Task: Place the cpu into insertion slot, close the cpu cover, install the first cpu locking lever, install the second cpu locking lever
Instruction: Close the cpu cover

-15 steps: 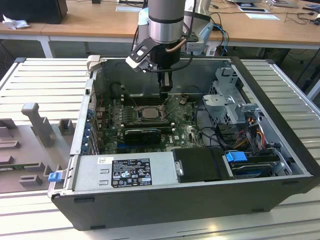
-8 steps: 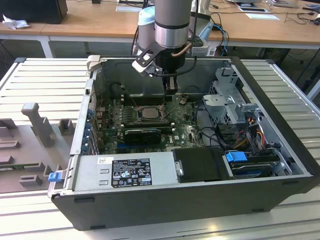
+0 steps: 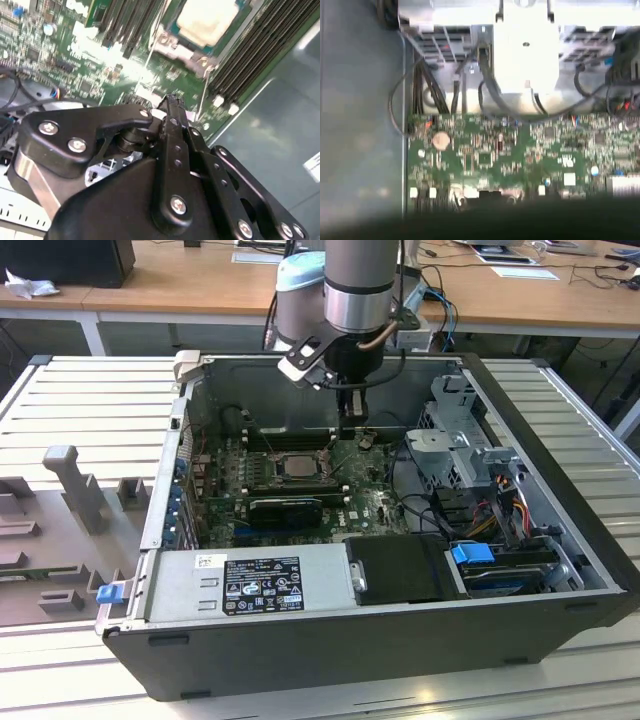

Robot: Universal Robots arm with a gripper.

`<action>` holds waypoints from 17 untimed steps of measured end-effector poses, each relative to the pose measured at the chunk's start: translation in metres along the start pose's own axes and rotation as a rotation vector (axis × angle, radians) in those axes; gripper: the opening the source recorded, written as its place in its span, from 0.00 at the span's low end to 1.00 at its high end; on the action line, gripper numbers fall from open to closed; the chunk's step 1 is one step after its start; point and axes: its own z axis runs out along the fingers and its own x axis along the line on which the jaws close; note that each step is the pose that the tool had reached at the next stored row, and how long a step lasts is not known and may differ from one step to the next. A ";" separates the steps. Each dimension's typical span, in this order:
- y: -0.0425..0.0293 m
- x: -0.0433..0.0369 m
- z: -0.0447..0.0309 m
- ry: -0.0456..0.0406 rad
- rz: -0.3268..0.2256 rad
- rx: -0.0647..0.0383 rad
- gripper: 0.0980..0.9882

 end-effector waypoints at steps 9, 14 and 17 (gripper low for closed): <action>0.0239 0.0004 0.0107 0.0001 -0.005 0.005 0.01; 0.0188 0.0002 0.0134 0.0009 -0.007 0.009 0.01; 0.0147 0.0001 0.0132 0.0010 -0.007 0.009 0.01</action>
